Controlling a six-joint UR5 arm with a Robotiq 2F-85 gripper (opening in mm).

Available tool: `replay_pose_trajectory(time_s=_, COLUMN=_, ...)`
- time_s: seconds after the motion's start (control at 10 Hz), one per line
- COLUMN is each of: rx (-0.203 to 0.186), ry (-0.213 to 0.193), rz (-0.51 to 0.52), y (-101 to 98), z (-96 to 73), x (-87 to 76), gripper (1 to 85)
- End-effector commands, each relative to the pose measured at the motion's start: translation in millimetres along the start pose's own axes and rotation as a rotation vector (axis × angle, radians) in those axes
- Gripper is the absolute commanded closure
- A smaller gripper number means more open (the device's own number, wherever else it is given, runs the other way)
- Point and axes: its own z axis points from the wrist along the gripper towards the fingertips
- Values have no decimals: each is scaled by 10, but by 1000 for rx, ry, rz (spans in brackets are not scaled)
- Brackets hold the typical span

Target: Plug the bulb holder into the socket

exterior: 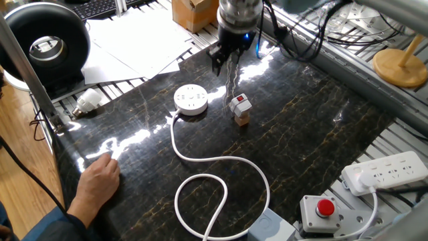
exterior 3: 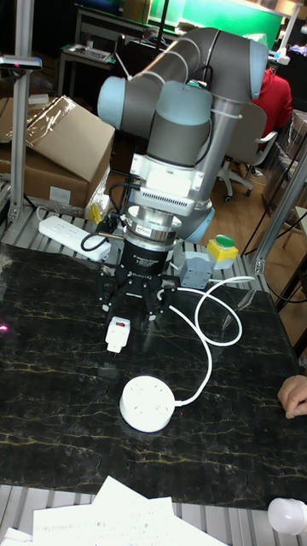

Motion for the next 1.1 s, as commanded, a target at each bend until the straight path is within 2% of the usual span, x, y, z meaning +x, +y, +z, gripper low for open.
replay_pose_trajectory(time_s=0.0, rx=-9, ry=-16, rz=-10, y=8, z=149, x=232, gripper=250)
replay_pose_trajectory(time_s=0.3, rx=-23, ry=-42, rz=-10, y=-44, z=188, x=307, gripper=253)
replay_pose_trajectory(time_s=0.5, rx=-29, ry=-43, rz=2, y=-47, z=204, x=345, gripper=260)
replay_pose_trajectory(time_s=1.0, rx=-34, ry=-74, rz=13, y=-30, z=348, x=437, gripper=267)
